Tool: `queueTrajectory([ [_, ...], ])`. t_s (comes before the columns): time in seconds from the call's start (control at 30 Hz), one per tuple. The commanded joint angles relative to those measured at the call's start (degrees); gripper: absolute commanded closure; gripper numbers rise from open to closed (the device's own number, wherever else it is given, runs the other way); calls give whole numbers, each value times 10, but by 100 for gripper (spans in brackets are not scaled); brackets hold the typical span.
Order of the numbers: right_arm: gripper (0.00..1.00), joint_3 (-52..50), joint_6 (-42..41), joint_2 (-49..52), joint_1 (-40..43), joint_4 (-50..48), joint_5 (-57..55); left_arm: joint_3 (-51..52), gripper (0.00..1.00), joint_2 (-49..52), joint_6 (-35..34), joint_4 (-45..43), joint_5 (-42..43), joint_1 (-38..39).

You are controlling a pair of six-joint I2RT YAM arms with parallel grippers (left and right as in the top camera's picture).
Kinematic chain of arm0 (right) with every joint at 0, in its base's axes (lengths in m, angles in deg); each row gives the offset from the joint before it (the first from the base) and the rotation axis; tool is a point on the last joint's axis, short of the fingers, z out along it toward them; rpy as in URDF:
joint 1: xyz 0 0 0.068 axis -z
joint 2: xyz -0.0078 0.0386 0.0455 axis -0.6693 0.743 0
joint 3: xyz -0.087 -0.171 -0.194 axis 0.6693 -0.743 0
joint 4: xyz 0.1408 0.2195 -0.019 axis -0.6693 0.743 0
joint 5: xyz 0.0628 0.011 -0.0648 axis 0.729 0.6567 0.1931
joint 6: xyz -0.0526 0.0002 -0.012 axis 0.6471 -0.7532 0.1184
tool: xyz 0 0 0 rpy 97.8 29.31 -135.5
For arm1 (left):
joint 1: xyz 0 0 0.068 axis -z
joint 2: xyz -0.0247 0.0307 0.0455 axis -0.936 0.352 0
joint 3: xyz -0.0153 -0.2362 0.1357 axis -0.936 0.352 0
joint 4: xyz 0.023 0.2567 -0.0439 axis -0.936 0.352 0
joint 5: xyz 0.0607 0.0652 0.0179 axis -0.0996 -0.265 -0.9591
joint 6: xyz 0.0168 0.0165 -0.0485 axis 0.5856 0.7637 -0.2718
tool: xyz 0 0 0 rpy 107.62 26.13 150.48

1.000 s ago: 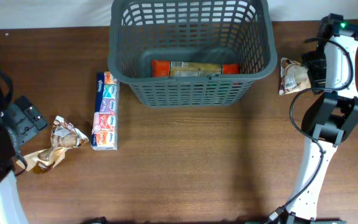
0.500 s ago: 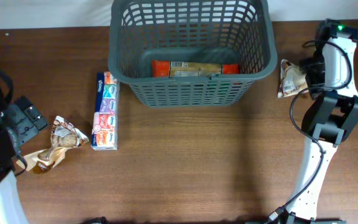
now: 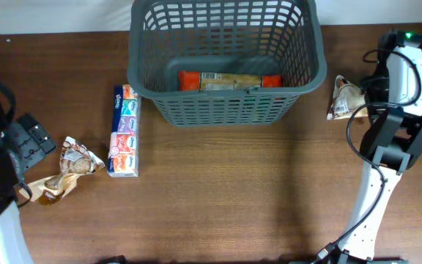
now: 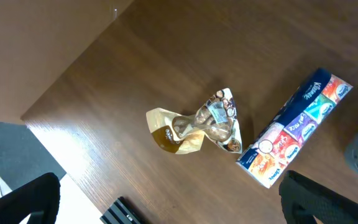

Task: Pack container
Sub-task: 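Lower the right gripper onto the top of the PanTree bag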

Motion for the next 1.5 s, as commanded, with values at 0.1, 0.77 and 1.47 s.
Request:
queueTrajectory([
  [0.1, 1, -16, -10, 0, 8, -16, -8, -3, 1, -4, 9, 1, 0, -4],
  [0.77, 4, -102, -10, 0, 8, -39, -10, -3, 1, -4, 9, 1, 0, -4],
  [1.47, 69, -118, -10, 0, 8, -43, -7, -3, 1, -4, 9, 1, 0, -4],
])
